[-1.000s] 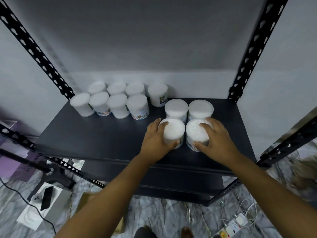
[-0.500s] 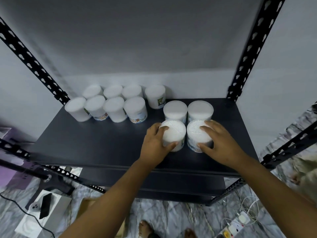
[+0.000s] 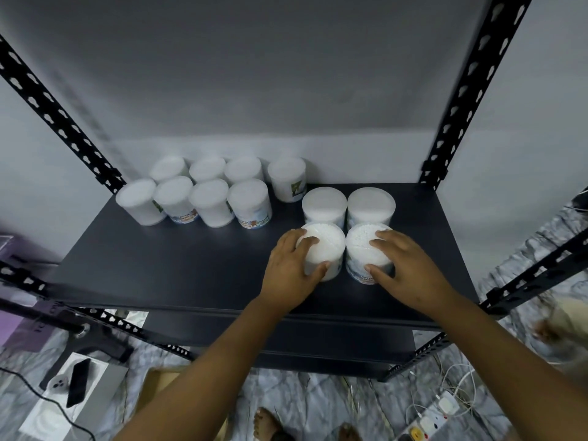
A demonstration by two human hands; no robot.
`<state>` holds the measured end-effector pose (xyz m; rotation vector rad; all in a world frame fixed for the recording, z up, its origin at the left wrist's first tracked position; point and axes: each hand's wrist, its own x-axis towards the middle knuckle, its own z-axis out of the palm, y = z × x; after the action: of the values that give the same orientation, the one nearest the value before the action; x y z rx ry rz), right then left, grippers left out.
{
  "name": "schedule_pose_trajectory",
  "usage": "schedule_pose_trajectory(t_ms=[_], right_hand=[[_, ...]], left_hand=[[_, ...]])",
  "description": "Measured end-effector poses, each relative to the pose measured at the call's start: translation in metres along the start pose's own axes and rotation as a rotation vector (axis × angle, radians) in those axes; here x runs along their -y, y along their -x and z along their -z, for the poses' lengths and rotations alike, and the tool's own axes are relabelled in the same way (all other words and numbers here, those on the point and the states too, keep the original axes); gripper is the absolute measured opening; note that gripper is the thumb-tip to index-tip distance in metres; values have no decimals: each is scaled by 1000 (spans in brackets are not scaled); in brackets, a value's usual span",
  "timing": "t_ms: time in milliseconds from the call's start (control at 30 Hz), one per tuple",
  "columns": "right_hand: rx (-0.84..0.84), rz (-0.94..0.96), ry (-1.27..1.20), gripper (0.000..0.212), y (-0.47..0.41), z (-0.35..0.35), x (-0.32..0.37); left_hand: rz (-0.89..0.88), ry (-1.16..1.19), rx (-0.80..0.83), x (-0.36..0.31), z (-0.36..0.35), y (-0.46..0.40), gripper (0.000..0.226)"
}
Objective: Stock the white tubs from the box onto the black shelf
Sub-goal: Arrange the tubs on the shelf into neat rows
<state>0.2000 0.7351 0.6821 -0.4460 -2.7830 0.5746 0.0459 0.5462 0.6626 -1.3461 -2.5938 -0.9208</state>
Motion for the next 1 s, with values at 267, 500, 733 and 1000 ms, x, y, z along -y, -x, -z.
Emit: schedule_pose_trajectory(t_ms=[267,500,733,1000], right_hand=[[16,16,8,52,0,3,1],[20,15,-7,52,0,3,-2],[35,7,-14,54,-1,4,-4],[39,8,-20,57,-3,2,-5]], left_hand=[[18,-25,-37,-2,-1,4,59],[5,-17,-20,1,-1,2,56],[7,-18,-27,-1,-3,3,54],[16,-58,-37,-5,-3,0,60]])
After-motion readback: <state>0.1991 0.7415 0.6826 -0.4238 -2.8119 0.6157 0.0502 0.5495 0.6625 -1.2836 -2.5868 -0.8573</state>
